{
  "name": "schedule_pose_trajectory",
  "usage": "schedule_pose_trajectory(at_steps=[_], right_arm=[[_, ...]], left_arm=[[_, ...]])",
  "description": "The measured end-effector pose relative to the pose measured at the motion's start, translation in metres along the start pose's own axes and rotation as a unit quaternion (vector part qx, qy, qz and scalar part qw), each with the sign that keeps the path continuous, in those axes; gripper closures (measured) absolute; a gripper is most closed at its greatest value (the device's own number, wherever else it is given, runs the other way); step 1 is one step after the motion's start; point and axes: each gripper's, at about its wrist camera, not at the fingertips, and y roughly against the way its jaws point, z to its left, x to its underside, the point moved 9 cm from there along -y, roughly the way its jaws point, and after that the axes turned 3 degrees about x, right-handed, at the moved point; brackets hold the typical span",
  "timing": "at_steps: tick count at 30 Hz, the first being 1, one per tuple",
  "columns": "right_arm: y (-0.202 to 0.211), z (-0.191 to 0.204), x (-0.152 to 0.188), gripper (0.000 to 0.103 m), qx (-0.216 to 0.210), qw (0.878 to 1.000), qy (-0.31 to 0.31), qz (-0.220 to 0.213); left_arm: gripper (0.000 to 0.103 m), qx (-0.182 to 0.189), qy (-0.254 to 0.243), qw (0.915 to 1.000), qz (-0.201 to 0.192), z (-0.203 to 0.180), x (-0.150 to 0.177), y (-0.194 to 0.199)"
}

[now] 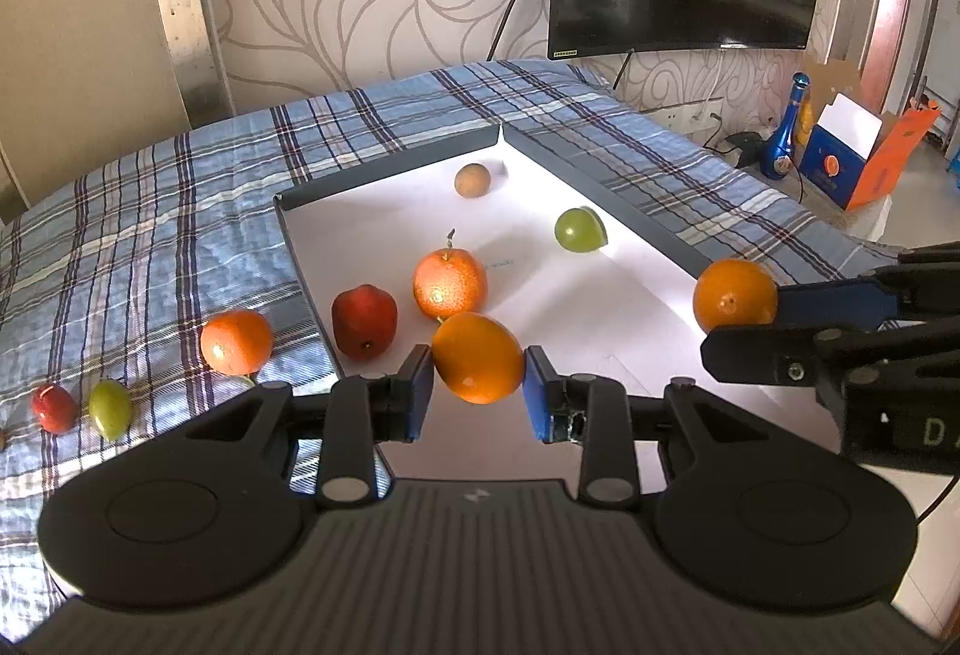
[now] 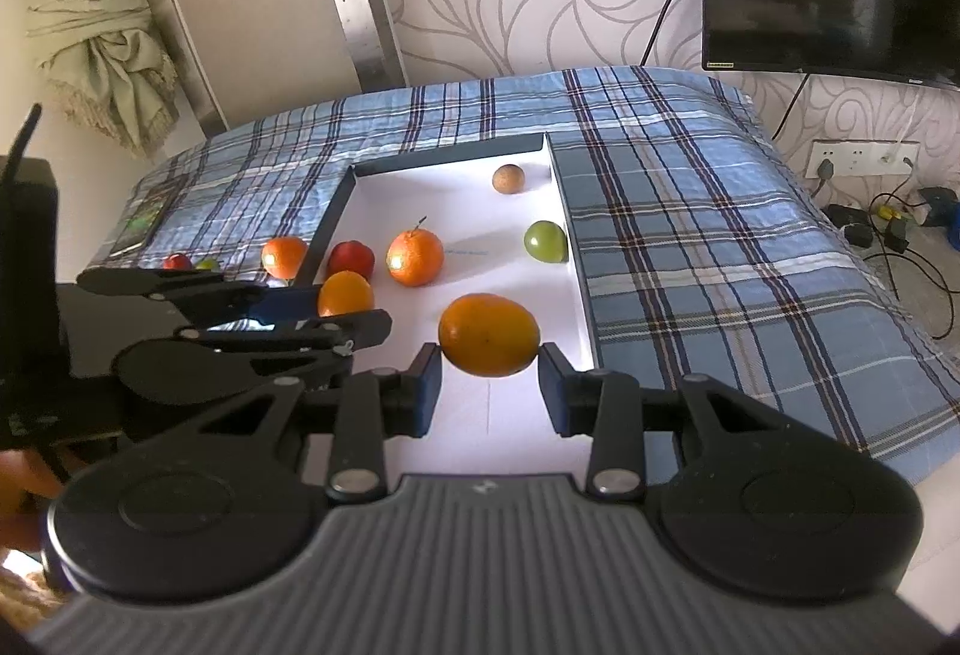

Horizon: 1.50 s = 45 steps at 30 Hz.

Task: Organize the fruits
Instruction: 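Carry the orange in the left gripper over the tray while the right carries its orange, then open the left gripper to drop the orange into the tray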

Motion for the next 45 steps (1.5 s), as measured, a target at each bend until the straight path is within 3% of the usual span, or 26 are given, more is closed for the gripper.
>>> schedule_pose_trajectory(at_steps=[27,38,41,45], right_arm=[[-0.012,0.018,-0.004,0.065,-0.022,1.0,0.012,0.003],[-0.008,0.028,-0.004,0.065,-0.028,1.0,0.007,-0.003],[-0.006,0.033,-0.007,0.065,-0.029,1.0,0.008,-0.008],[-0.005,0.037,-0.007,0.065,-0.03,0.999,0.009,-0.01]], left_arm=[[0.065,0.006,-0.016,0.9997,-0.017,0.003,0.01,0.033],[0.064,-0.005,0.051,0.998,-0.038,0.032,-0.006,0.056],[0.046,-0.012,0.079,0.9963,-0.034,0.04,-0.003,0.062],[0.043,-0.014,0.098,0.9946,-0.03,0.041,0.011,0.072]])
